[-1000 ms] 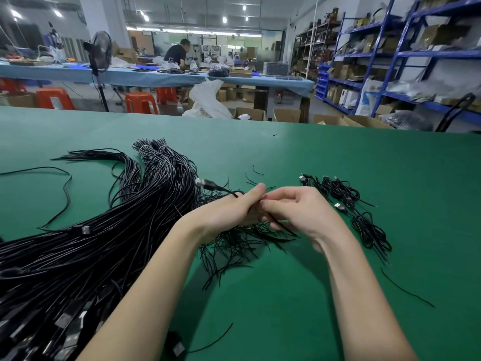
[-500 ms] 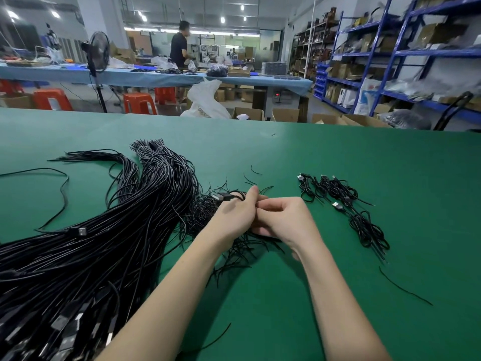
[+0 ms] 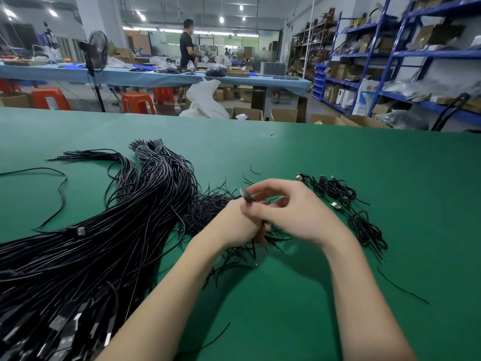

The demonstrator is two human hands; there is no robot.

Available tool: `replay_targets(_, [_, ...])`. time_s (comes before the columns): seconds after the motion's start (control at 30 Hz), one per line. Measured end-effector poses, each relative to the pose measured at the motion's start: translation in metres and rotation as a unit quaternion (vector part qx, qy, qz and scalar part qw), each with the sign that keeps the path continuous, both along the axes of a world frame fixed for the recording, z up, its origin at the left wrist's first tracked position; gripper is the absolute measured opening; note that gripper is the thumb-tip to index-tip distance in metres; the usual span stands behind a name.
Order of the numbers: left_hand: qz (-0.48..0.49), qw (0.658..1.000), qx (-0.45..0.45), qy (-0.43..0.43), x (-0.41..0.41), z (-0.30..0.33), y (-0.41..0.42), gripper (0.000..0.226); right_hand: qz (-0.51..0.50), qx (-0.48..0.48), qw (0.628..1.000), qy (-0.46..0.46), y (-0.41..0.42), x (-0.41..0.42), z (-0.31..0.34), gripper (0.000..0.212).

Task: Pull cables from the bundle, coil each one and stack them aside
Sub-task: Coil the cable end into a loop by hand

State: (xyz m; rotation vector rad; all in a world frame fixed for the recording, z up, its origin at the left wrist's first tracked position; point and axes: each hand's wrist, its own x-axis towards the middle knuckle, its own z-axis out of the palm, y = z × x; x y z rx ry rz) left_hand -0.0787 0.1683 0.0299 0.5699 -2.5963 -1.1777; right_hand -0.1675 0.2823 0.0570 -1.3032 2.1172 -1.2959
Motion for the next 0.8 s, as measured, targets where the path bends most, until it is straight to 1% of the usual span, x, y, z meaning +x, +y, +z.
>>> replay_targets(0.07, [-0.022, 0.999, -0.016, -0.016, 0.0, 0.002, 0.0, 0.034, -0.061, -0.031, 0.998, -0.018, -0.007, -0.001, -0.004, 0.023])
replay_targets(0.13, [-0.045, 0.996, -0.059, -0.053, 0.001, 0.005, 0.001, 0.042, -0.085, -0.028, 0.993, -0.072, -0.007, -0.005, -0.008, 0.025])
replay_targets(0.27, [-0.119, 0.983, -0.088, -0.112, 0.004, 0.008, 0.0, 0.043, -0.069, 0.072, 0.99, -0.102, 0.001, -0.012, -0.015, 0.035])
replay_targets(0.37, [-0.156, 0.977, -0.065, -0.132, 0.006, 0.009, -0.001, 0.043, -0.061, 0.078, 0.987, -0.125, 0.003, -0.013, -0.016, 0.028])
replay_targets(0.4, [-0.167, 0.976, -0.041, -0.131, 0.007, 0.01, -0.001, 0.045, -0.063, 0.068, 0.987, -0.128, 0.003, -0.013, -0.016, 0.025])
replay_targets(0.43, [-0.182, 0.975, -0.002, -0.127, 0.009, 0.011, -0.002, 0.046, -0.06, 0.053, 0.988, -0.129, 0.003, -0.014, -0.015, 0.027])
replay_targets(0.47, [-0.202, 0.97, 0.054, -0.123, 0.011, 0.012, -0.003, 0.047, -0.046, 0.033, 0.99, -0.129, 0.004, -0.016, -0.015, 0.034])
replay_targets(0.5, [-0.223, 0.961, 0.114, -0.119, 0.013, 0.014, -0.005, 0.047, -0.021, 0.01, 0.991, -0.133, 0.005, -0.017, -0.014, 0.039])
replay_targets(0.57, [-0.259, 0.935, 0.214, -0.111, 0.017, 0.014, -0.008, 0.044, 0.055, -0.024, 0.982, -0.181, 0.01, -0.018, -0.015, 0.036])
replay_targets(0.6, [-0.275, 0.919, 0.262, -0.107, 0.018, 0.012, -0.01, 0.04, 0.102, -0.03, 0.969, -0.221, 0.012, -0.018, -0.017, 0.036])
replay_targets(0.63, [-0.29, 0.899, 0.311, -0.1, 0.02, 0.01, -0.01, 0.036, 0.147, -0.033, 0.954, -0.259, 0.015, -0.017, -0.02, 0.041])
replay_targets(0.7, [-0.326, 0.858, 0.387, -0.092, 0.023, 0.007, -0.011, 0.033, 0.226, -0.047, 0.915, -0.331, 0.019, -0.019, -0.031, 0.059])
replay_targets(0.77, [-0.368, 0.827, 0.414, -0.088, 0.025, 0.006, -0.013, 0.039, 0.265, -0.076, 0.864, -0.422, 0.021, -0.021, -0.043, 0.083])
replay_targets(0.8, [-0.379, 0.818, 0.425, -0.081, 0.026, 0.005, -0.014, 0.041, 0.275, -0.089, 0.842, -0.455, 0.021, -0.022, -0.046, 0.09])
